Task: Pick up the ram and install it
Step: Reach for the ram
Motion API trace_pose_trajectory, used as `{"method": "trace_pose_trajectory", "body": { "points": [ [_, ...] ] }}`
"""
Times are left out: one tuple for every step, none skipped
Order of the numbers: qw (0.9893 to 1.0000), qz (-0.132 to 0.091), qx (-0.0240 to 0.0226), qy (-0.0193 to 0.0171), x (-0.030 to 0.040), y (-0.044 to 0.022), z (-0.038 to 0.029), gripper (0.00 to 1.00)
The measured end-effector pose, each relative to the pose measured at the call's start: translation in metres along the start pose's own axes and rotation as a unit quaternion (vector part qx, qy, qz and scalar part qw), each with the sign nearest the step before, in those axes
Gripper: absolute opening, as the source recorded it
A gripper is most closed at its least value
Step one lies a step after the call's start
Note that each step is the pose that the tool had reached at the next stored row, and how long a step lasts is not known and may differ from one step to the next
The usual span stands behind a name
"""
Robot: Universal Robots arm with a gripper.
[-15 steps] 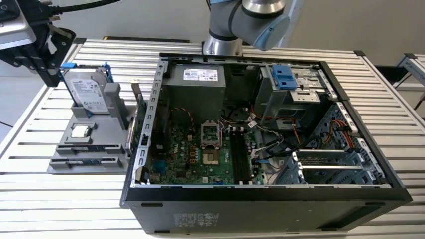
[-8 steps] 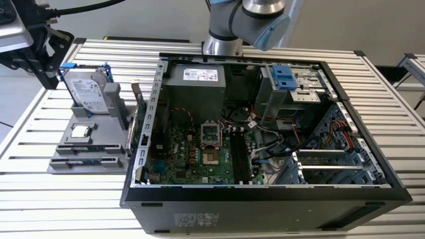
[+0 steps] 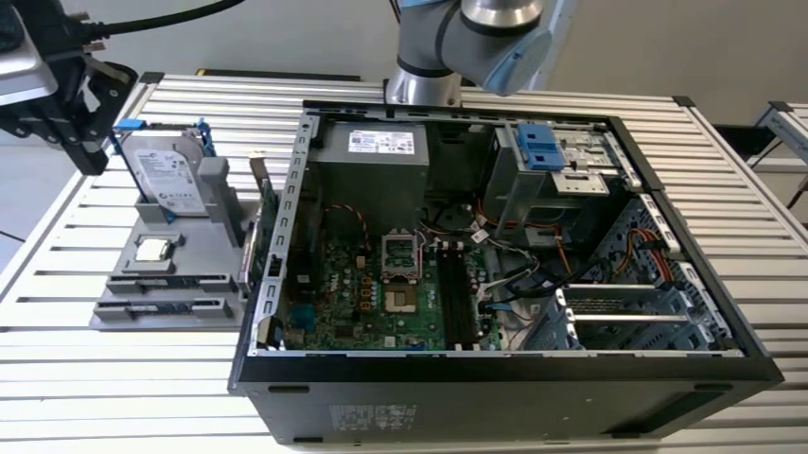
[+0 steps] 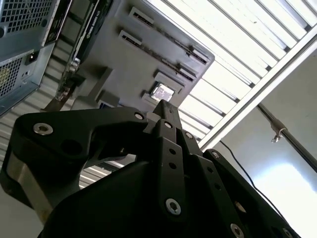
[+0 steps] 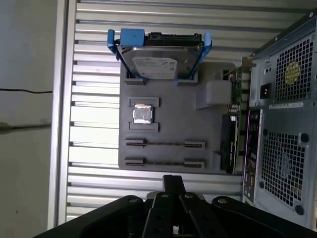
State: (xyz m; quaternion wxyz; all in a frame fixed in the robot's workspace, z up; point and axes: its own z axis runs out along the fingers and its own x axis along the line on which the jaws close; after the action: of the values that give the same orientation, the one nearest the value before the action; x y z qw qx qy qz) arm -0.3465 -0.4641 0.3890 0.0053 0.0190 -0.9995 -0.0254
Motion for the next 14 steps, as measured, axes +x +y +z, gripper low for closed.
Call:
{"method": "trace_pose_trajectory", "body": {
  "points": [
    [1.0, 0.0, 0.0, 0.0, 0.0001, -0.0009, 0.0, 0.0],
    [1.0, 0.0, 0.0, 0.0001, 0.0001, -0.0017, -0.0001, 0.0],
    [1.0, 0.0, 0.0, 0.0002, 0.0001, -0.0025, -0.0001, 0.0],
    [1.0, 0.0, 0.0, 0.0004, 0.0001, -0.0032, -0.0002, 0.0],
    [1.0, 0.0, 0.0, 0.0004, 0.0002, -0.0038, -0.0002, 0.0],
    [1.0, 0.0, 0.0, 0.0005, 0.0002, -0.0044, -0.0002, 0.0],
    [1.0, 0.0, 0.0, 0.0006, 0.0002, -0.0054, -0.0003, 0.0],
    [1.0, 0.0, 0.0, 0.0008, 0.0003, -0.0067, -0.0003, 0.0],
    [1.0, 0.0, 0.0, 0.0009, 0.0003, -0.0078, -0.0004, 0.0],
    [1.0, 0.0, 0.0, 0.001, 0.0003, -0.0085, -0.0004, 0.0],
    [1.0, 0.0, 0.0, 0.0011, 0.0004, -0.0092, -0.0005, 0.0],
    [1.0, 0.0, 0.0, 0.0012, 0.0004, -0.0097, -0.0005, 0.0],
    [1.0, 0.0, 0.0, 0.0012, 0.0004, -0.0097, -0.0005, 0.0],
    [1.0, 0.0, 0.0, 0.0012, 0.0004, -0.0097, -0.0005, 0.0]
  ]
}}
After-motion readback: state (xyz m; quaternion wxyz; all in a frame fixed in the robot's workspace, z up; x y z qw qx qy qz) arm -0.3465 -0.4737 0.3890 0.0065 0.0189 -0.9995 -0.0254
